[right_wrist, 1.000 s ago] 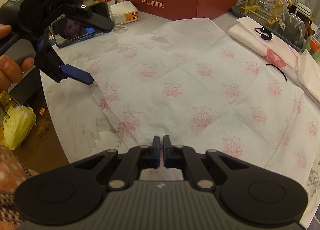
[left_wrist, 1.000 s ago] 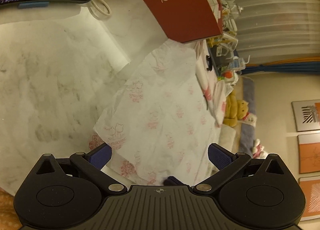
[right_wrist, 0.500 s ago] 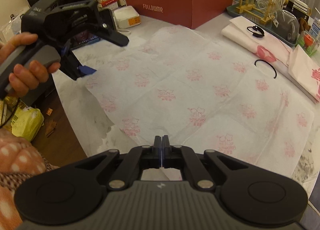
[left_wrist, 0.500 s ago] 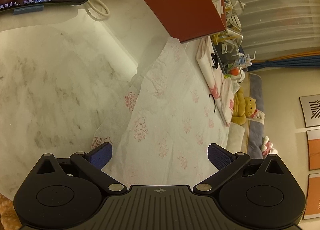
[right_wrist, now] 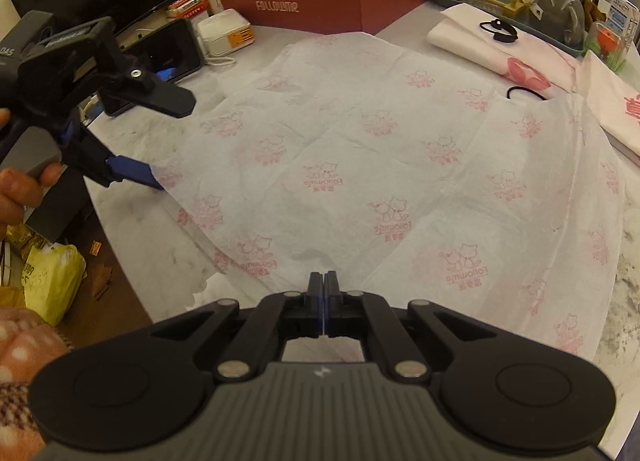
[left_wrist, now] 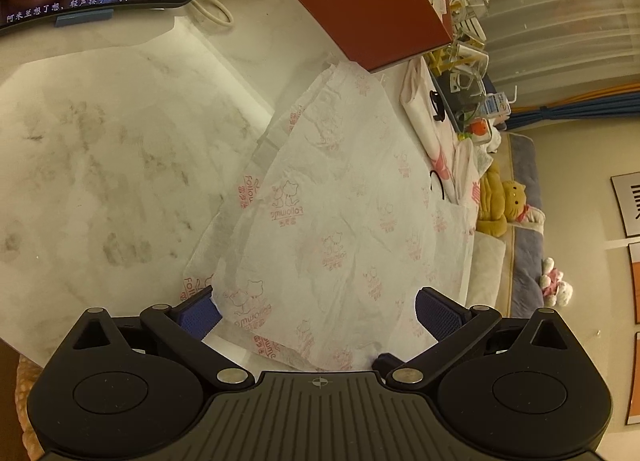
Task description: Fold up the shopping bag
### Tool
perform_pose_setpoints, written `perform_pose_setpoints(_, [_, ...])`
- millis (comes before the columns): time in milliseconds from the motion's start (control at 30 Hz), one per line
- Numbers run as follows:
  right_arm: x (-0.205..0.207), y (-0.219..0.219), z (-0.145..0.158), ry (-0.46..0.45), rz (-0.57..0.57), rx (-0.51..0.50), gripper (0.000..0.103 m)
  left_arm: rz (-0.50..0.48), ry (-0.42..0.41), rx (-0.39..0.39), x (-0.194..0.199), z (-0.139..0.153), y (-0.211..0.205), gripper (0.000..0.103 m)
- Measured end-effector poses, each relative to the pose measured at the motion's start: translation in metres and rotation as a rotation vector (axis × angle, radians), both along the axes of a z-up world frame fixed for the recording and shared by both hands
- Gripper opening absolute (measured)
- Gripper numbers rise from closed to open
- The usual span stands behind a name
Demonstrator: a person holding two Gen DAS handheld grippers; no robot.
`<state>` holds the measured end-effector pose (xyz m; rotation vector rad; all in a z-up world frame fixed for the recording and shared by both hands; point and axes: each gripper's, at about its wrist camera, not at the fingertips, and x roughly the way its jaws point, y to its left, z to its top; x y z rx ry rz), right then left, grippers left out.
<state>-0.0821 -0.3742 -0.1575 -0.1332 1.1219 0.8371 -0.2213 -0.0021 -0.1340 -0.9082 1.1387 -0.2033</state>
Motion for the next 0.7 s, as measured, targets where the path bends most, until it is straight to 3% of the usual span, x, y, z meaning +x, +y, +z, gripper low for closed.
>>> perform_pose_setpoints(233, [-0.003, 0.002, -0.005, 0.017, -0.006, 0.013, 0.000, -0.013, 0.019, 0.035, 0.002, 0.006, 0.002, 0.103])
perform_pose_setpoints(400, [-0.005, 0.000, -0.005, 0.013, -0.019, 0.011, 0.000, 0.002, -0.117, 0.245, 0.004, 0.059, 0.008, 0.103])
perform_pose_setpoints(700, [-0.007, 0.001, -0.005, -0.001, -0.016, -0.002, 0.000, -0.176, -0.061, 0.243, 0.057, 0.025, -0.061, 0.102])
